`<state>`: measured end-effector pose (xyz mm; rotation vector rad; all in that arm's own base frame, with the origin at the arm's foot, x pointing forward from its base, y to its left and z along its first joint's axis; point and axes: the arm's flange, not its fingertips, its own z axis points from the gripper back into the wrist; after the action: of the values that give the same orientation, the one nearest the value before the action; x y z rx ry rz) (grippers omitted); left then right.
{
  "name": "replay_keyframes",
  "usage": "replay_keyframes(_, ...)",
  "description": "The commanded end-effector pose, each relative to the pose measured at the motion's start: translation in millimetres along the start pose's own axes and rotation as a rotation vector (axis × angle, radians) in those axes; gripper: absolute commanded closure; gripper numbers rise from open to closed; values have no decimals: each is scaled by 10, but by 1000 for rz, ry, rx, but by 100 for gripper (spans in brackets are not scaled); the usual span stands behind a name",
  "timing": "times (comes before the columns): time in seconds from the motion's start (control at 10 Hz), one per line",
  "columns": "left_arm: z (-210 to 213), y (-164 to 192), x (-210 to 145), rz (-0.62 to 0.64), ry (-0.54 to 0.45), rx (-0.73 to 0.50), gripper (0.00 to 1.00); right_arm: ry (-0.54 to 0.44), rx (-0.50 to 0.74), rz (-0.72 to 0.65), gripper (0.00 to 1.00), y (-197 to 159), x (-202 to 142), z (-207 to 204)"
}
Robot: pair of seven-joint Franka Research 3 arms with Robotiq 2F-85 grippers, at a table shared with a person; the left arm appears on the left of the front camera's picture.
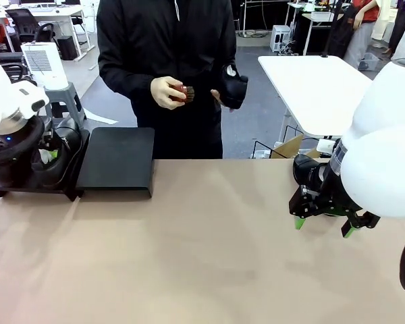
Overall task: Organize the shoes by placing them on the stand.
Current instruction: Pick up one Shoe and place it in the middle of the table.
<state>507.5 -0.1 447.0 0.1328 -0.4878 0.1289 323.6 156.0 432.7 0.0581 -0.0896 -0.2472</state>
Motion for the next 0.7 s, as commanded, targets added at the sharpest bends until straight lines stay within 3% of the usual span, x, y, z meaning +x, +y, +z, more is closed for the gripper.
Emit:
replay_keyframes(0.0,26,19,23,0,-14,-2,0,4,12,12,0,-15,20,11)
replay_keyframes(0.2,1,1,2,0,0,0,0,4,12,12,0,-15,20,11)
replay_keyframes(0.3,128,-200,-77,-83,0,-34,0,4,12,12,0,-15,20,11)
replay_keyframes(0.5,681,-466,-267,-188,-56,-128,0,4,12,12,0,-15,20,11)
replay_keyframes(0.6,836,-537,-392,-205,-11,-154,0,4,12,12,0,-15,20,11)
